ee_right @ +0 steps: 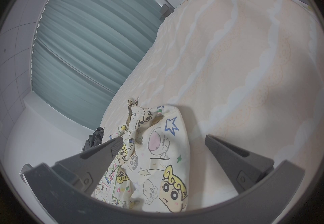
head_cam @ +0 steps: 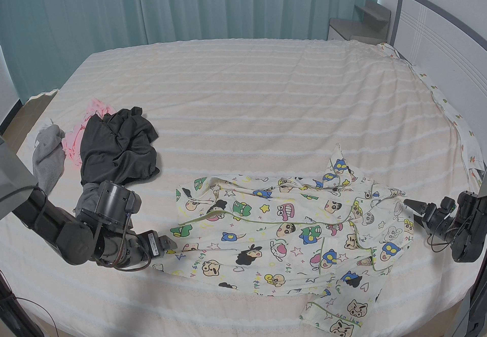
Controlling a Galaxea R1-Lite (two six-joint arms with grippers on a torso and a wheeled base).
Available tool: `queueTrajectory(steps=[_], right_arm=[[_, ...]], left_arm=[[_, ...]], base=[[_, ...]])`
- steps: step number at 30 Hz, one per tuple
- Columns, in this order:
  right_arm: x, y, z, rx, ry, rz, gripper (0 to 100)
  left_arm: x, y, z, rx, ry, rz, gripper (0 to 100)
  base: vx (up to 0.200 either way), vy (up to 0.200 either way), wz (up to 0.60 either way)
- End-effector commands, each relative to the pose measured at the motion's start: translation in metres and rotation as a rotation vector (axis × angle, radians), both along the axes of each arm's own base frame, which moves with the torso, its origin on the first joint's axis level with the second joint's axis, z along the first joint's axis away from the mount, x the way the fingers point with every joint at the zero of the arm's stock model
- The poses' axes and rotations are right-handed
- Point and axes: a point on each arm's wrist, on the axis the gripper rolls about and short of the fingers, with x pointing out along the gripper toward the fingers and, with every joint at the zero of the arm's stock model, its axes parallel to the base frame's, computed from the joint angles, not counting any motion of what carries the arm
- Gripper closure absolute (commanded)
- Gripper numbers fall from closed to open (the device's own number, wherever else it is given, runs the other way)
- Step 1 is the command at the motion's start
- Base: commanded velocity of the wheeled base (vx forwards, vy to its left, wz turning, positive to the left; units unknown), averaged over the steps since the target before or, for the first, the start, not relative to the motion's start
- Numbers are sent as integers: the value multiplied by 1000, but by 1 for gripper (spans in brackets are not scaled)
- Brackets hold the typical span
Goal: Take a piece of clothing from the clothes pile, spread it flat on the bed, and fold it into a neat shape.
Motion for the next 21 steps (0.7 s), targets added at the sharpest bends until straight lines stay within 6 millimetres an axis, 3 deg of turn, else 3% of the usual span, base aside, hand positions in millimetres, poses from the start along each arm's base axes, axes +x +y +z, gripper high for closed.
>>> queueTrajectory(steps=[1, 4, 11, 21], right_arm=[[1, 0, 0, -5, -10, 1, 0], [1, 0, 0, -4, -9, 1, 0], [0, 0, 1, 0, -7, 0, 0], [1, -1, 1, 0, -10, -2, 0]], left_arm=[[-32, -3, 5, -10, 13, -50, 0], [-45, 1, 0, -4, 42, -40, 0], [-48, 3, -9, -42, 13, 7, 0], [-30, -4, -48, -4, 12, 78, 0]], base=[[0, 0, 0], [0, 0, 0], [0, 0, 0], [0, 0, 0]])
